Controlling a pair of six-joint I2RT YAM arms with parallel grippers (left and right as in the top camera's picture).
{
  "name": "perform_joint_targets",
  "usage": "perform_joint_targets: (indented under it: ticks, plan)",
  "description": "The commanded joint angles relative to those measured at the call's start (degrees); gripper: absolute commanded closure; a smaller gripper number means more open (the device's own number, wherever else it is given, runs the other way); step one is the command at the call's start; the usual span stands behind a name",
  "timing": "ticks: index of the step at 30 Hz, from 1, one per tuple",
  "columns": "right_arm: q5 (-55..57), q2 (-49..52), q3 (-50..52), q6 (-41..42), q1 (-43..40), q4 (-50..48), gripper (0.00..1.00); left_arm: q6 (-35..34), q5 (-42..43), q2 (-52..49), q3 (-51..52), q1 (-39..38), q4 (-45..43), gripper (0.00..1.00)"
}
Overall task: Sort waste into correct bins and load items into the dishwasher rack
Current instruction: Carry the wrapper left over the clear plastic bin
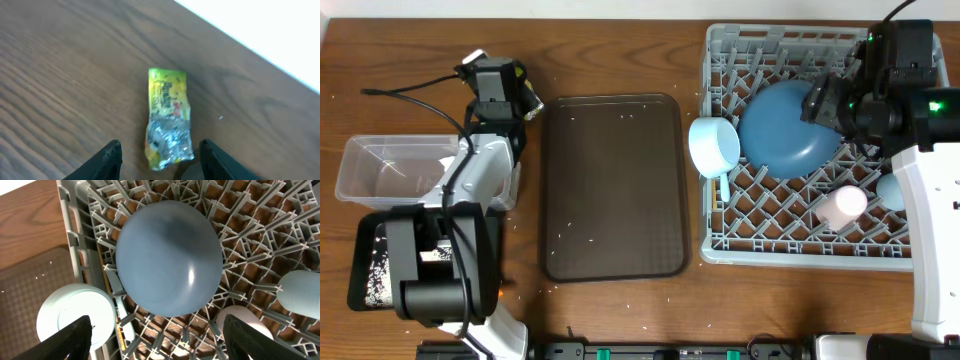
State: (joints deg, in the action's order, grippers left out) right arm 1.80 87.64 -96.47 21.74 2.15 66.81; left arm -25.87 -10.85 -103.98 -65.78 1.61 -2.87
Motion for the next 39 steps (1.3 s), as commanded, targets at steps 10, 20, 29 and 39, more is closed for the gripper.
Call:
perform_joint_targets:
  ticks: [10, 20, 29, 39]
  plan:
    - [-0.2, 0.1, -0.1, 0.5, 0.6, -0.1, 0.23, 6.9, 0.4, -8.4, -0.7, -1.0, -11.1, 0.48]
    - [-0.1, 0.1, -0.1, 0.5, 1.3, -0.5, 0.22, 7.9, -1.8, -11.0, -0.8, -1.0, -10.4, 0.49]
    - [-0.1, 0.1, -0.1, 0.5, 1.3, -0.2, 0.23, 8.1, -1.8, -11.0, -0.7, -0.7, -7.7, 0.57]
    - [-0.1, 0.1, -0.1, 0.5, 1.3, 0.2, 0.23, 8.1, -1.8, -13.4, -0.7, -0.2, -9.3, 0.57]
